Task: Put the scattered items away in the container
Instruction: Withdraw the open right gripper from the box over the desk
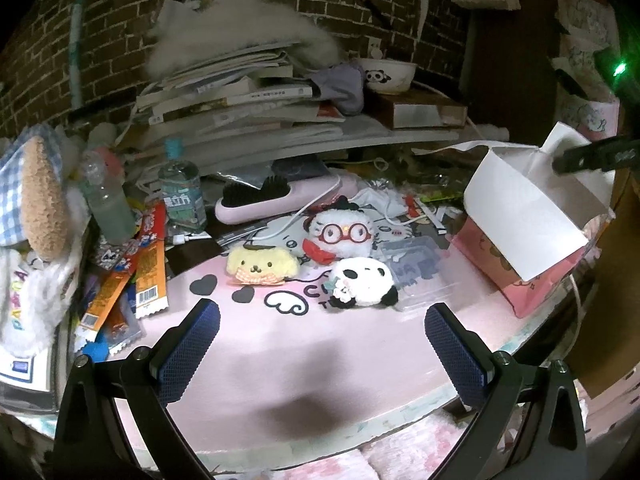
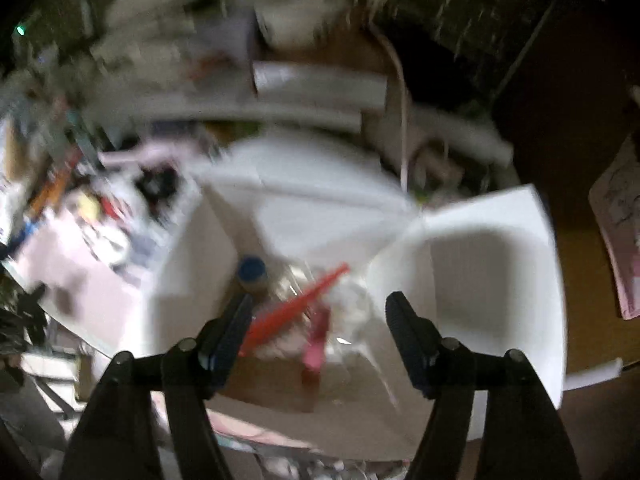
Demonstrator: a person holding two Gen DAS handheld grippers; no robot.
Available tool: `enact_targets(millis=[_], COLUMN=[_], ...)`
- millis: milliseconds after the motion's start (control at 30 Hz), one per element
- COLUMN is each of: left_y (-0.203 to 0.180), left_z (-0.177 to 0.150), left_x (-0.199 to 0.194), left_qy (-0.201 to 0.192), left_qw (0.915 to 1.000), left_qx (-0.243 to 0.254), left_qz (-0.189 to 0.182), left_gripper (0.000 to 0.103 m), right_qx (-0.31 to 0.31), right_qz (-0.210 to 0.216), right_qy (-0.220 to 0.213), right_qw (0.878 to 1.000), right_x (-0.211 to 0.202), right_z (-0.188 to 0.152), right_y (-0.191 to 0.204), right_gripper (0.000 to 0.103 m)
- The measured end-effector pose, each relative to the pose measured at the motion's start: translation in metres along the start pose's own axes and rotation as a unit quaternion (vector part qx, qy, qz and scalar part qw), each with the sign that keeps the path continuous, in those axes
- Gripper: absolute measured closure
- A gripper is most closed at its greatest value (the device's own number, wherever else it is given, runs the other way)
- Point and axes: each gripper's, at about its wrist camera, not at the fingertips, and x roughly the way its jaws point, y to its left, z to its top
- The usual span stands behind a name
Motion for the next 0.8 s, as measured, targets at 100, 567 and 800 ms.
enact_targets(millis=[100,567,800], left_y=[0.002,0.025,0.044], left_z=[-0.001,-0.007,0.011], left_x=[0.001,0.022,0.049], left_qy=[0.000,0.013,0.013], left_qw=[1.0000,0.9997,0.9995], left_qx=[-0.004,-0.012,-0.030], left_qz=[-0.003,0.017,0.007], left_gripper=[0.000,0.001,0.001], right_qx=[-0.006,-0.049,-0.034], right_qz=[0.049,0.227,0.209], right_qy=[-0.061,-0.137,-0.163], right_qw=[0.997,0.963,0.964], right_x=[-0.027,-0.014,0.011], right_z=[0.001,-0.040,-0.073], right_y=[0.021,0.147,0.166], right_gripper=[0.032,0.032,0.027])
